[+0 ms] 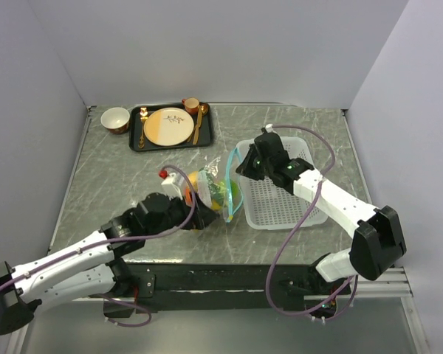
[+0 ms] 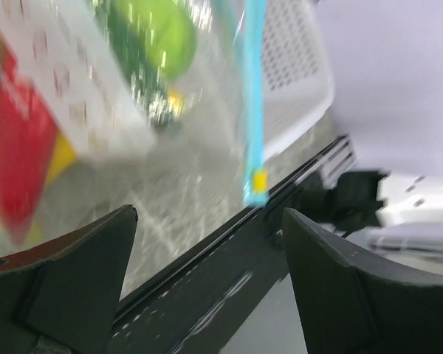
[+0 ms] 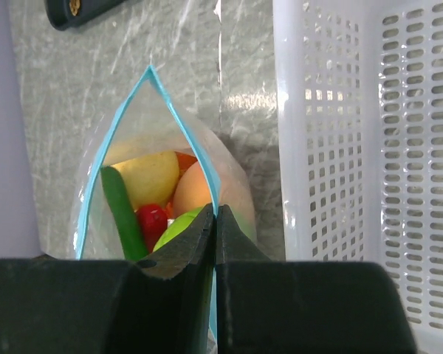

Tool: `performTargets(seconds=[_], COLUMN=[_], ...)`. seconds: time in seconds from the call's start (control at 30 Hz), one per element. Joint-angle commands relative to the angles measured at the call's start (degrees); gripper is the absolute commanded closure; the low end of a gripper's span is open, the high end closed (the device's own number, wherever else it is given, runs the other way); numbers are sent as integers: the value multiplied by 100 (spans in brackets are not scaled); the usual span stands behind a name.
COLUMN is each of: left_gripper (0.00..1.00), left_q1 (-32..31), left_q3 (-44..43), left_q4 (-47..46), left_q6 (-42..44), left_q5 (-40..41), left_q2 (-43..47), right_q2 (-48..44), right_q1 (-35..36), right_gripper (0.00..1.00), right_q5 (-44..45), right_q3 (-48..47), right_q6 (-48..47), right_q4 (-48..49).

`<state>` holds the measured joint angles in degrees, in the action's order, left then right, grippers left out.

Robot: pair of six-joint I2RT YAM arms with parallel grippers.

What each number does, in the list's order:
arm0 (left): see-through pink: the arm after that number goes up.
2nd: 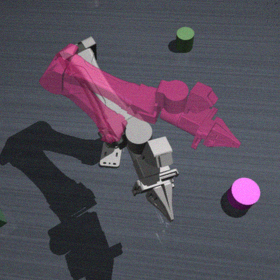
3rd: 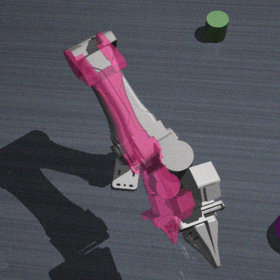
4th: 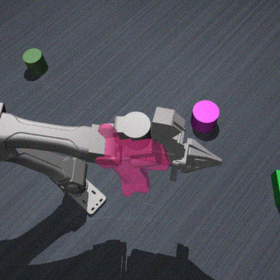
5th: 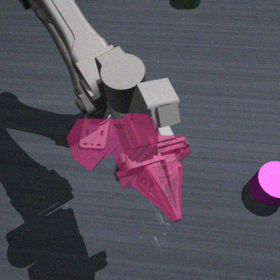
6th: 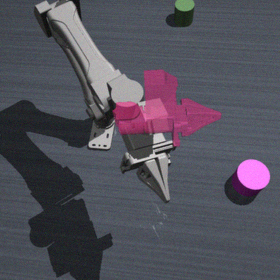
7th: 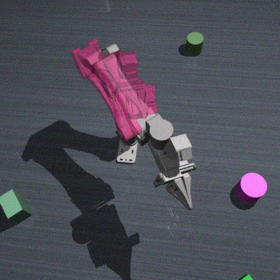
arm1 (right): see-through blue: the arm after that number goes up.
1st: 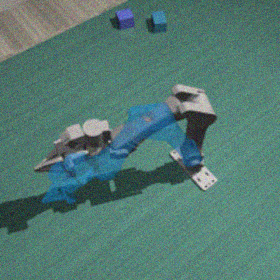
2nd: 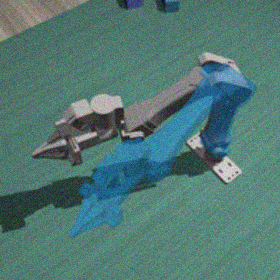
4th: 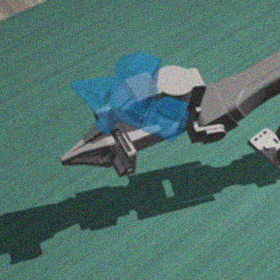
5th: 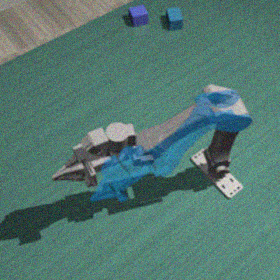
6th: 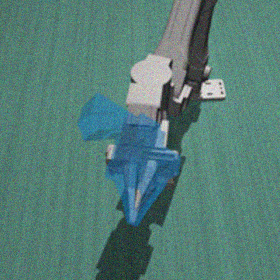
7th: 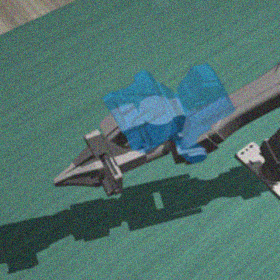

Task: Place the food in the zip-top bag and seal the zipper
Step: Zip the zipper food storage bag at the center of the board.

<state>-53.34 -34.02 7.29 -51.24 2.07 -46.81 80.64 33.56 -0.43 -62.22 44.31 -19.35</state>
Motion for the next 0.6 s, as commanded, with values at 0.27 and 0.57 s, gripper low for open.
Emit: performTargets(seconds=[0.27, 0.57], left_gripper=[18, 16], left_q1=[-1731, -2690], left_q3=[598, 308], left_q4=[-1449, -1502], left_q6=[1019, 1258], left_q5=[2674, 4134], left_q2=[-161, -900], right_q2=[74, 84], right_q1=[-218, -403], right_gripper=[91, 90], right_q5=[-669, -1021], right_q3=[-326, -537], right_q6=[156, 86], right_q4=[327, 178])
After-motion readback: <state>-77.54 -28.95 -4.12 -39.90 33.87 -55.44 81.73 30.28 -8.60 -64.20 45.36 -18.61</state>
